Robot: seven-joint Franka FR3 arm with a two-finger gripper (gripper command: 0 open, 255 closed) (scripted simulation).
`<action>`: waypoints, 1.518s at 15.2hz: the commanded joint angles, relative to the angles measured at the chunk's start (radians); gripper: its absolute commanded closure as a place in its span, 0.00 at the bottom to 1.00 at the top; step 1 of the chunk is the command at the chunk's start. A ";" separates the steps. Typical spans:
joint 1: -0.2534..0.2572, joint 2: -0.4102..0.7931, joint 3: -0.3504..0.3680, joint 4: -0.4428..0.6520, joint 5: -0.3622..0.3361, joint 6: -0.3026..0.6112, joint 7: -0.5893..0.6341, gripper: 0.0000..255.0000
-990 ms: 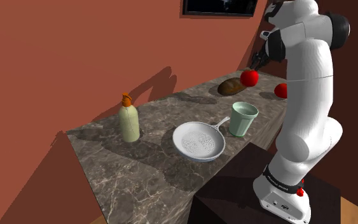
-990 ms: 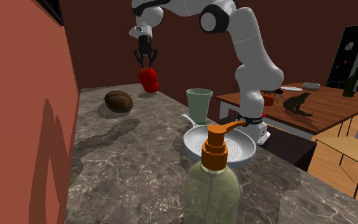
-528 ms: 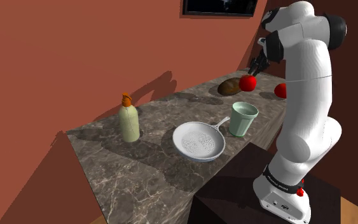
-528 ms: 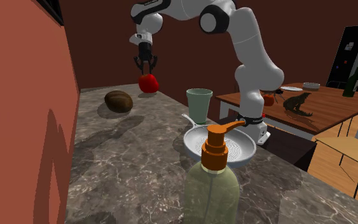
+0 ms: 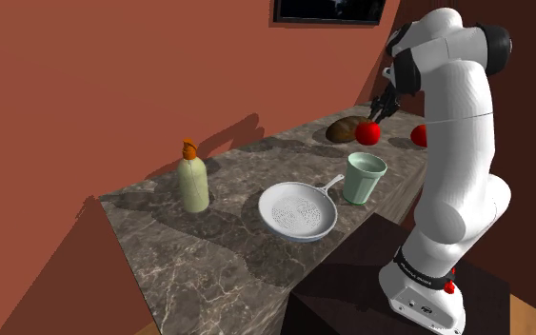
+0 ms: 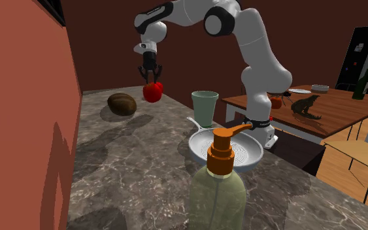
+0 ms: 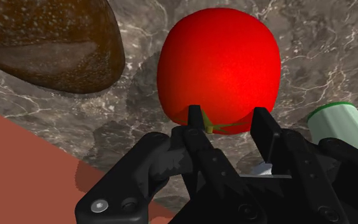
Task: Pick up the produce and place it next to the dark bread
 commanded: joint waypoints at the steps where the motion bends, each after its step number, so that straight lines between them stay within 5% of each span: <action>1: 0.007 0.002 0.001 -0.027 0.002 0.024 -0.012 1.00; 16: 0.008 0.037 0.018 -0.087 0.029 0.094 -0.053 1.00; 17: 0.008 0.037 0.018 -0.087 0.029 0.094 -0.054 0.00; 23: -0.010 0.039 0.017 -0.053 0.025 0.064 -0.048 0.00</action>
